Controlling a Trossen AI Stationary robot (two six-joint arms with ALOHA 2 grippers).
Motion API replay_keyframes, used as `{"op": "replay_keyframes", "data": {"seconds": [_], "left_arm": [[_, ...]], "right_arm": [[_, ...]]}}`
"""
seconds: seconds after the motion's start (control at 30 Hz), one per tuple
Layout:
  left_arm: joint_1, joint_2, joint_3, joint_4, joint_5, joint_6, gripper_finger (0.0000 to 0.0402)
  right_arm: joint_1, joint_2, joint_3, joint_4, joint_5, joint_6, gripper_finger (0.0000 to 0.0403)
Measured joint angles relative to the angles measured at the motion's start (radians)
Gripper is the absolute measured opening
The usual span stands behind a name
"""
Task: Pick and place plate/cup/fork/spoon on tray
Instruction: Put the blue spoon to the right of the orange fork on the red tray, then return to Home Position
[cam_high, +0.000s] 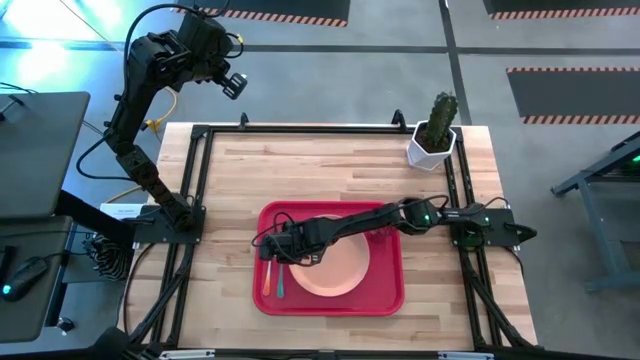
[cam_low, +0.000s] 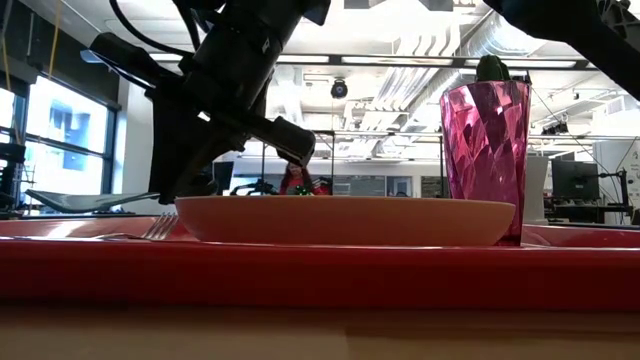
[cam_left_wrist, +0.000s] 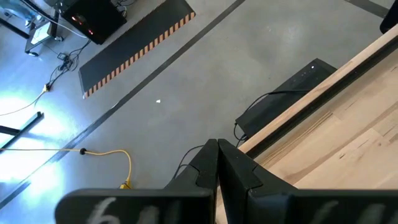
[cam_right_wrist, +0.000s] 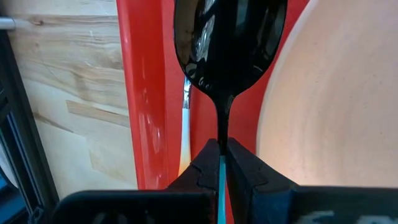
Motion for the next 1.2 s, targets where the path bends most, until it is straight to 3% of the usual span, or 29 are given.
{"op": "replay_keyframes", "data": {"seconds": [0.2,0.57,0.97,1.2], "left_arm": [[0.000,0.000,0.000,0.000,0.000,0.000,0.0000],[0.000,0.000,0.000,-0.001,0.000,0.000,0.0000],[0.000,0.000,0.000,-0.001,0.000,0.000,0.0000],[0.000,0.000,0.000,0.003,0.032,-0.002,0.0000]], "right_arm": [[0.000,0.000,0.000,0.000,0.005,-0.001,0.0004],[0.000,0.000,0.000,0.000,0.016,0.007,0.0078],[-0.019,-0.020,0.016,0.034,0.058,-0.070,0.0080],[-0.024,-0.111,0.016,0.021,0.149,-0.253,0.0080]]}}
